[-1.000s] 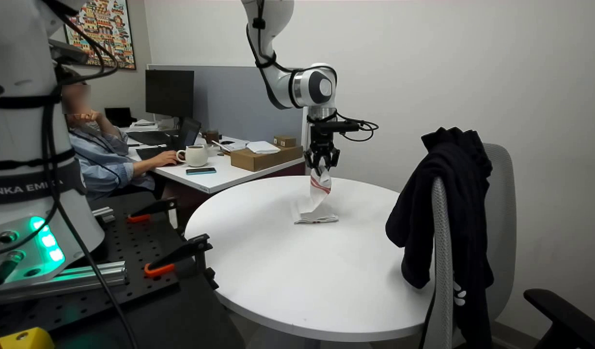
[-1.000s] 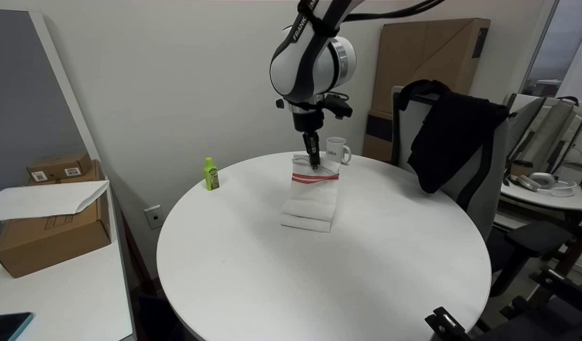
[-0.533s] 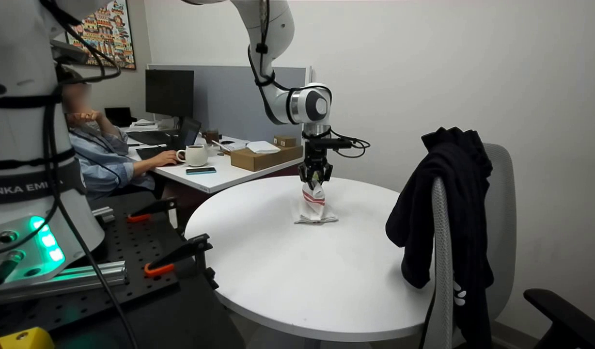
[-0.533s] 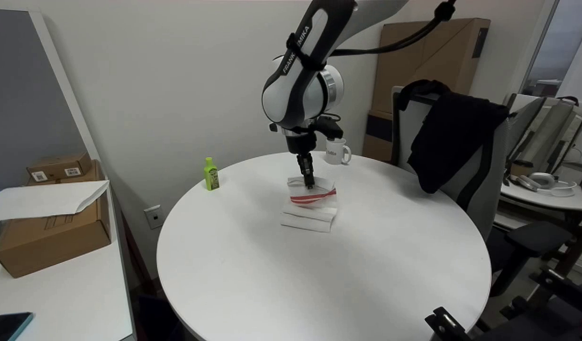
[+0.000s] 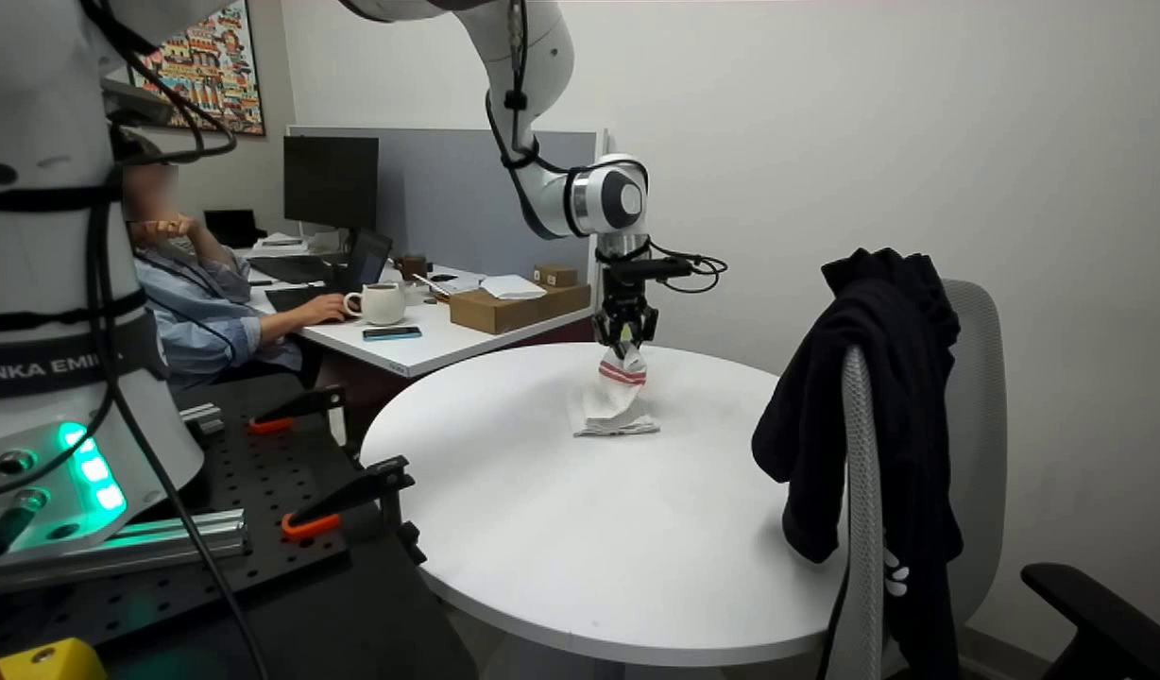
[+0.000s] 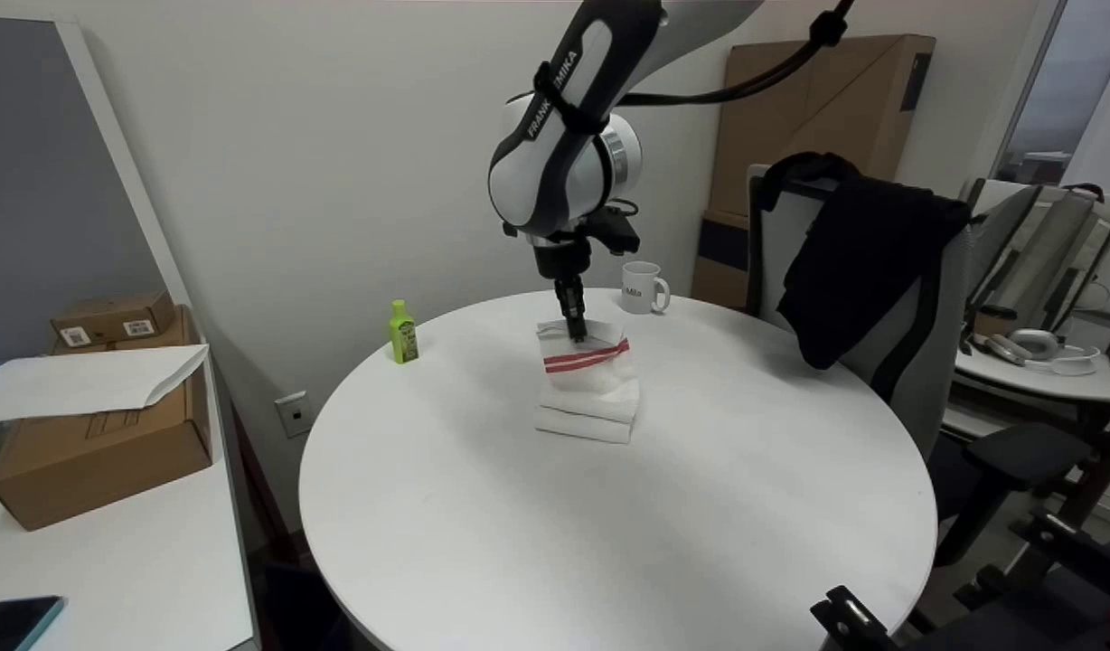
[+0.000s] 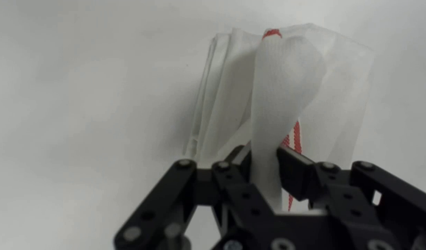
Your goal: Fold up the white towel on the table.
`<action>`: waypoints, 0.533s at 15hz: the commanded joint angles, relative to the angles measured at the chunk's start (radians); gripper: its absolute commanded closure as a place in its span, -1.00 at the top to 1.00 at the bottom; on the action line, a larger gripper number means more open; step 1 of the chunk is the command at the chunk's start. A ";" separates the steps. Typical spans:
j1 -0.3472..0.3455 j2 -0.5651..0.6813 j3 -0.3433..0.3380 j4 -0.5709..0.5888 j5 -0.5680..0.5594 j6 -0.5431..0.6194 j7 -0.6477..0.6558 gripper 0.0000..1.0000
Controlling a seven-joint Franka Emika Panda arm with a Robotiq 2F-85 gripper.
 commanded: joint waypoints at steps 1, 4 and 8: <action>0.003 0.020 -0.027 0.051 -0.028 0.009 0.057 -0.89; 0.002 0.024 -0.042 0.047 -0.036 0.012 0.084 -0.89; 0.000 0.039 -0.047 0.035 -0.043 0.016 0.113 -0.89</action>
